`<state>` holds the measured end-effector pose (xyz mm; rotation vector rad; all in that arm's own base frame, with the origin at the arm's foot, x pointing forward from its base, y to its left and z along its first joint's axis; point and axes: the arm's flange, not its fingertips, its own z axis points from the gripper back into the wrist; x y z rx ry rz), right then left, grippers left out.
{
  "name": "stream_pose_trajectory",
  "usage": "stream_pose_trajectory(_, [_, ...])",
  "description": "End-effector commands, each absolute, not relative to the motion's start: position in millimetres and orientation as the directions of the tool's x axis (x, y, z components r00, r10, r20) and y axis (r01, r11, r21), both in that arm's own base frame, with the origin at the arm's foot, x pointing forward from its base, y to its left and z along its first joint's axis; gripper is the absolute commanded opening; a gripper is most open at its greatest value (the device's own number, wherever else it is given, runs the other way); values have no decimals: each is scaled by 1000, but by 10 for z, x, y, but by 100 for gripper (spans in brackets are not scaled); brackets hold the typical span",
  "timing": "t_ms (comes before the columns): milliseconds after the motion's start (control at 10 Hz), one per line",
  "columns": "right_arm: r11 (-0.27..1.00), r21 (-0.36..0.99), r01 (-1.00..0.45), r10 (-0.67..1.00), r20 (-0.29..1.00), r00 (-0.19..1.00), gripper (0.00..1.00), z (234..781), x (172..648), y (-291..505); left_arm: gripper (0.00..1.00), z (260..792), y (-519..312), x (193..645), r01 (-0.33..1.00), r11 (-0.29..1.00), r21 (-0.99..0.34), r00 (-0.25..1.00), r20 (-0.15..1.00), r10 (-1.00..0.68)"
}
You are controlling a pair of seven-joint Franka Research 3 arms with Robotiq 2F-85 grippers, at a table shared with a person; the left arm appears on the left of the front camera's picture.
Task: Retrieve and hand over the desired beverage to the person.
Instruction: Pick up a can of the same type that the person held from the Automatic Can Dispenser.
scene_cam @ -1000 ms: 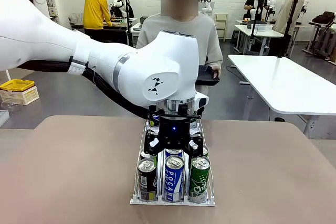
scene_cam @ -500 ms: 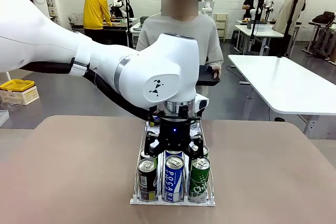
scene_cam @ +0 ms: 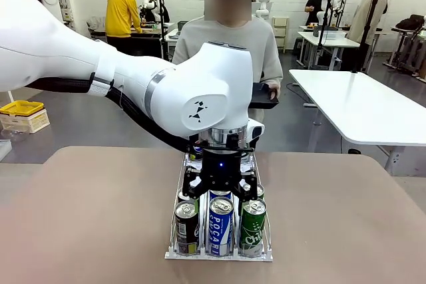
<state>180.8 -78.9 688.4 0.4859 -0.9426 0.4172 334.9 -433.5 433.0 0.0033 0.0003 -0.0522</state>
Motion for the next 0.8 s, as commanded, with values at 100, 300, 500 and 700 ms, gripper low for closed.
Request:
stream_pose_trajectory(100, [807,216,-549,130,842,523,100,6868,1819,-774,100,4314,-4396,3350,4,1000,12,1000,21,-4])
stream_pose_trajectory(300, [807,216,-549,130,842,523,100,6868,1819,-774,84,4299,-4396,3359,4,1000,12,1000,28,-4])
stream_pose_trajectory(500, [807,216,-549,130,842,523,100,6868,1819,-774,30,4292,-4398,3357,17,1000,10,1000,13,-17])
stream_pose_trajectory(700, [807,216,-549,130,842,523,100,6868,1819,-774,0,4289,-4402,3361,17,1000,4,1000,-5,-17])
